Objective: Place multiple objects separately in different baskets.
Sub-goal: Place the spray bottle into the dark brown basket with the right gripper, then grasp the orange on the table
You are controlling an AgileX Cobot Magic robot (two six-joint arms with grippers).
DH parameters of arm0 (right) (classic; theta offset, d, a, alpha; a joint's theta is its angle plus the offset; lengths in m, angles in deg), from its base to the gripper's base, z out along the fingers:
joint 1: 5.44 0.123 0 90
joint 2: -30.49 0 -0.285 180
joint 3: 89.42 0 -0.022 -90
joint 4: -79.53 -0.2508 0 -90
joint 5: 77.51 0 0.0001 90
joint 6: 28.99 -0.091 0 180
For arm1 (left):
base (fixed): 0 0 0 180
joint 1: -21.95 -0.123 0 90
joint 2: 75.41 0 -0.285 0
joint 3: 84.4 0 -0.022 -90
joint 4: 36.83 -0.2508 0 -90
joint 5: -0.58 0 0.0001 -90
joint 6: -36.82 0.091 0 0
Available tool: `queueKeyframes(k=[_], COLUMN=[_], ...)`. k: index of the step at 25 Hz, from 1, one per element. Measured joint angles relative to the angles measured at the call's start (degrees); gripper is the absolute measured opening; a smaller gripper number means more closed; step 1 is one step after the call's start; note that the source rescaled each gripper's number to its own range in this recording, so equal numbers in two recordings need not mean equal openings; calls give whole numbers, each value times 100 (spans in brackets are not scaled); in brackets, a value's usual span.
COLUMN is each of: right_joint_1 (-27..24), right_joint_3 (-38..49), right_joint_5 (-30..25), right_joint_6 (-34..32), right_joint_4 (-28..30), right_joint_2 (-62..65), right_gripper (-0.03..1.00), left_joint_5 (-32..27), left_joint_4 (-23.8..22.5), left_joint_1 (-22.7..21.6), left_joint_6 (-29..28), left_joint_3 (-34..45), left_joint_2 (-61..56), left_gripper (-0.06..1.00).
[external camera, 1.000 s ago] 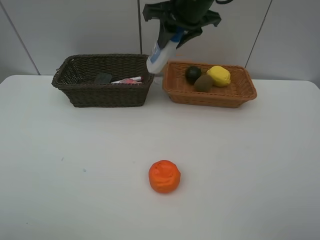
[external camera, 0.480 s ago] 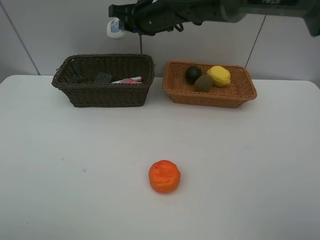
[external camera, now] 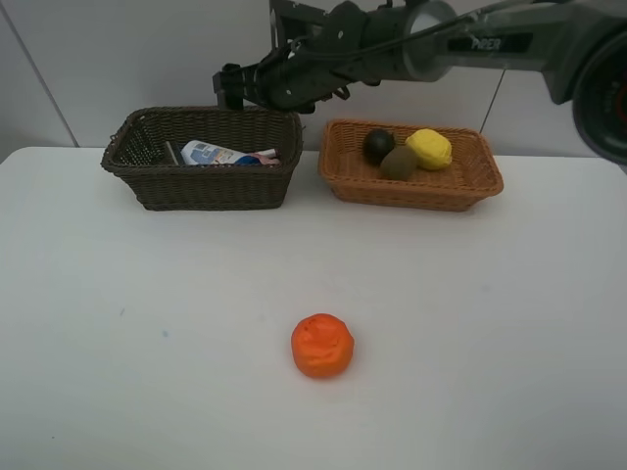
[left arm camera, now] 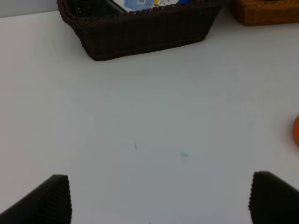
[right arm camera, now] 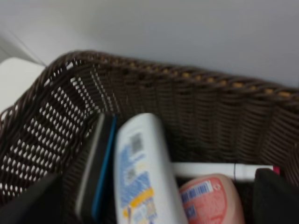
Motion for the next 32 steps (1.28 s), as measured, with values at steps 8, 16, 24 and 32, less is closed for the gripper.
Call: queueKeyframes(k=[8, 16, 24, 32], right_joint_1=[0, 0, 219, 1073], right_joint_3=[0, 95, 1641, 3172], right_joint_5=[-2230, -4989, -5064, -4721], right_joint_6=[-212, -908, -1031, -1031], right_joint_4=[335, 1626, 1473, 1433], right_joint_2=[858, 1298, 1798, 2152], right_gripper=[98, 98, 98, 98], left_joint_5=[0, 0, 0, 0], left_joint_4=[0, 0, 0, 0], left_joint_1=[0, 0, 0, 0], left_joint_6=[0, 0, 0, 0], left_joint_3=[0, 0, 0, 0], left_joint_2=[0, 0, 0, 0], left_gripper=[100, 100, 100, 100])
